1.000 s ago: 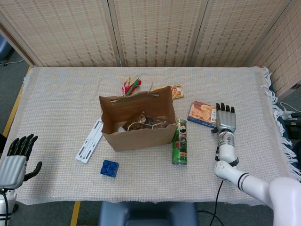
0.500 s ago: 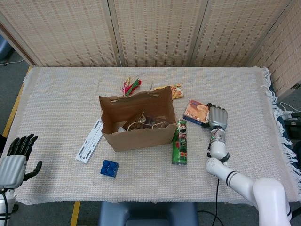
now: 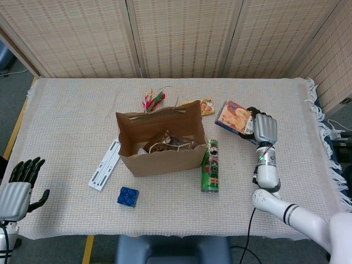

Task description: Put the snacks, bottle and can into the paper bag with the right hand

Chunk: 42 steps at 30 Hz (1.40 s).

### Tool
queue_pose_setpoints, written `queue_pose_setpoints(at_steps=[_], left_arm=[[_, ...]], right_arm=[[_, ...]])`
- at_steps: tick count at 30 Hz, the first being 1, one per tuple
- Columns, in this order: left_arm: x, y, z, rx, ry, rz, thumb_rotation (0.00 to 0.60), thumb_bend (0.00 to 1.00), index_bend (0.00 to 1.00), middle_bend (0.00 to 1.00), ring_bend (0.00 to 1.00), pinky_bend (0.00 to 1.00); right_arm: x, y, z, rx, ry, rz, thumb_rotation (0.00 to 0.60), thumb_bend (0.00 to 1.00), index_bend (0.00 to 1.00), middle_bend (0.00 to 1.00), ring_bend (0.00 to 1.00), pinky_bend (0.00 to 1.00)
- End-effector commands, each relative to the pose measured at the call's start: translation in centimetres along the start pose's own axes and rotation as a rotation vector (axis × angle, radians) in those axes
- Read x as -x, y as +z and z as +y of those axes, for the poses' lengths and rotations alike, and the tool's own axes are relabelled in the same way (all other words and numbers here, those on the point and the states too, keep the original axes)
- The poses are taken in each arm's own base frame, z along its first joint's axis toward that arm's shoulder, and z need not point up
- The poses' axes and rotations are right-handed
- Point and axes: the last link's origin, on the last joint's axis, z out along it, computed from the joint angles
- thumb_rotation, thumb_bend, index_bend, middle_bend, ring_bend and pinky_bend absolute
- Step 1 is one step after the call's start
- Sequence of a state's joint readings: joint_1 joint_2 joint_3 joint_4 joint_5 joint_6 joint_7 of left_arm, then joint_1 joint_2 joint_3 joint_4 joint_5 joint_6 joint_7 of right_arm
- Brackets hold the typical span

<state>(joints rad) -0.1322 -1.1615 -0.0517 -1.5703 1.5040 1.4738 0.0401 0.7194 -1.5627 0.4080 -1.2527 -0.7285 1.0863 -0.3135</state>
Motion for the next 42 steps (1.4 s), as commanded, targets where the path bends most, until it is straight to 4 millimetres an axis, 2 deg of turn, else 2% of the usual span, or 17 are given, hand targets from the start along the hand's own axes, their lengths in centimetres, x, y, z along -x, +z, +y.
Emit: queue_pose_setpoints(at_steps=[1,6,10,17,23,27,31,33,35,37,39,42], left_arm=[[0.0,0.0,0.0,-0.001,0.001,0.000,0.600,0.37,0.03,0.00,0.00,0.00],[0.0,0.0,0.1,-0.004,0.005,0.001,0.600,0.37,0.03,0.00,0.00,0.00],[0.0,0.0,0.1,-0.004,0.007,0.002,0.600,0.37,0.03,0.00,0.00,0.00],[0.0,0.0,0.0,-0.001,0.004,0.000,0.600,0.37,0.03,0.00,0.00,0.00],[0.0,0.0,0.0,0.000,0.000,-0.001,0.600,0.38,0.03,0.00,0.00,0.00],[0.0,0.1,-0.1,-0.001,-0.001,-0.003,0.600,0.38,0.03,0.00,0.00,0.00],[0.0,0.1,-0.1,0.002,-0.003,-0.006,0.600,0.37,0.03,0.00,0.00,0.00],[0.0,0.1,-0.1,0.004,-0.003,-0.008,0.600,0.37,0.03,0.00,0.00,0.00],[-0.1,0.1,-0.1,0.005,-0.003,-0.009,0.600,0.38,0.03,0.00,0.00,0.00],[-0.1,0.1,-0.1,0.005,-0.001,-0.009,0.600,0.38,0.03,0.00,0.00,0.00],[0.0,0.1,-0.1,0.004,0.000,-0.008,0.600,0.38,0.03,0.00,0.00,0.00],[0.0,0.1,-0.1,0.003,0.002,-0.008,0.600,0.38,0.03,0.00,0.00,0.00]], right_arm=[[-9.9,-3.7,-3.5,-0.162,0.094,0.206,0.600,0.34,0.57,0.65,0.72,0.79],[-14.1,-6.3,-9.1,-0.311,0.139,0.299,0.600,0.34,0.57,0.65,0.71,0.79],[-14.9,-8.0,-13.2,-0.412,0.099,0.345,0.600,0.34,0.57,0.65,0.71,0.79],[-13.1,-9.9,-19.5,-0.533,0.031,0.340,0.600,0.34,0.57,0.65,0.70,0.79],[-9.1,-10.3,-23.8,-0.553,0.041,0.260,0.600,0.34,0.57,0.65,0.70,0.78],[-5.8,-10.8,-25.3,-0.557,0.020,0.196,0.600,0.34,0.57,0.65,0.69,0.78],[-2.9,-11.1,-25.5,-0.552,-0.045,0.128,0.600,0.34,0.50,0.63,0.64,0.74],[-1.9,-11.3,-25.3,-0.558,-0.076,0.064,0.600,0.33,0.30,0.49,0.46,0.62],[-1.6,-11.2,-25.0,-0.546,-0.095,0.008,0.600,0.25,0.05,0.23,0.18,0.38],[-1.9,-11.0,-25.0,-0.540,-0.081,-0.010,0.600,0.15,0.00,0.10,0.05,0.23],[-2.5,-10.9,-24.9,-0.537,-0.052,-0.003,0.600,0.11,0.00,0.06,0.02,0.17],[-3.7,-10.7,-24.5,-0.526,-0.004,0.010,0.600,0.07,0.00,0.06,0.01,0.15]])
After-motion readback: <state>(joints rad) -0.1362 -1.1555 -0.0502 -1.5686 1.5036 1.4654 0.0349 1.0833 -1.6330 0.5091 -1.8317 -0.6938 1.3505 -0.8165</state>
